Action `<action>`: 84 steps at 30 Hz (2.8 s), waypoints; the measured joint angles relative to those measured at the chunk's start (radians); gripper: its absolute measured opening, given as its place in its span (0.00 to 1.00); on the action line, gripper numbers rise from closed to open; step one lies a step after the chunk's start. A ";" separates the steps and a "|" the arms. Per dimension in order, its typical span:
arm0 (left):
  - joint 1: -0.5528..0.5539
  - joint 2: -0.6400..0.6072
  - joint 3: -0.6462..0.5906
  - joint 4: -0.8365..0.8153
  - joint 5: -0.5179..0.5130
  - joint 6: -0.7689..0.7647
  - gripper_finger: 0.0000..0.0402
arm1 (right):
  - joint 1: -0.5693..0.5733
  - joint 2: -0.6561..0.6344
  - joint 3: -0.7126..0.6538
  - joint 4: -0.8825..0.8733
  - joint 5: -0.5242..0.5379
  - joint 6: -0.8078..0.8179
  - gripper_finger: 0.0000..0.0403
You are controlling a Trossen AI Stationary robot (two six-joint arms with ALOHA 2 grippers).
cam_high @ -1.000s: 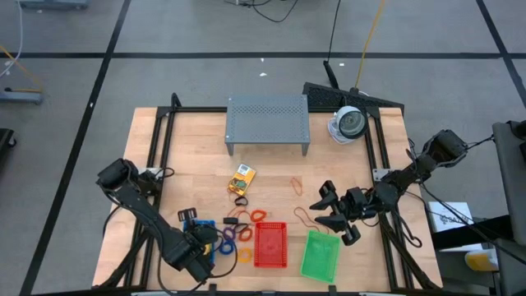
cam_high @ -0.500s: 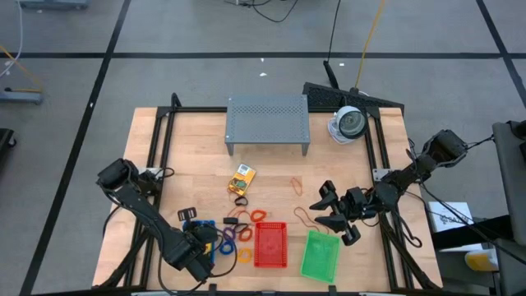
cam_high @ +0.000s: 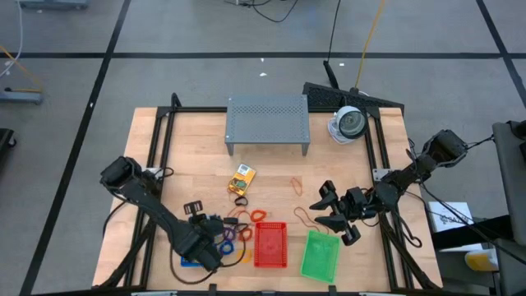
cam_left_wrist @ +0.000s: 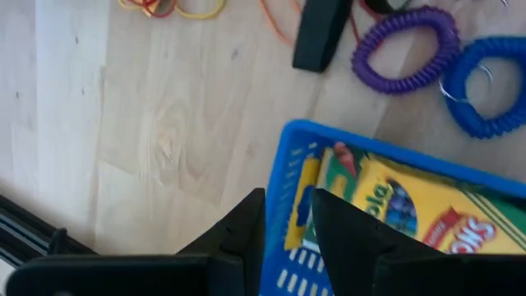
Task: Pick & Place Office Desk Supplies
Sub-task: Put the red rubber band into the red bin
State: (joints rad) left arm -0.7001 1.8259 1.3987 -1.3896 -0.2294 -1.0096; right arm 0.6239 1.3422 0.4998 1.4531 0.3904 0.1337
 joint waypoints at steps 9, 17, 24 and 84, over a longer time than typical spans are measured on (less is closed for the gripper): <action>0.102 -0.035 0.000 0.046 -0.015 0.116 0.28 | 0.000 -0.014 0.000 0.001 0.001 -0.107 0.38; 0.157 -0.081 0.001 0.112 -0.073 0.243 0.28 | 0.008 -0.077 -0.001 -0.065 0.001 -0.188 0.38; 0.229 -0.079 -0.001 0.242 -0.162 0.487 0.28 | 0.008 -0.163 -0.001 -0.125 0.001 -0.233 0.38; 0.588 -0.054 -0.260 0.609 0.110 0.787 0.28 | 0.008 -0.255 -0.001 -0.308 0.005 -0.285 0.39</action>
State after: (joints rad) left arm -0.1116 1.7717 1.1382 -0.7801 -0.1196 -0.2222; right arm 0.6320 1.0868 0.4992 1.1454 0.3958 -0.1509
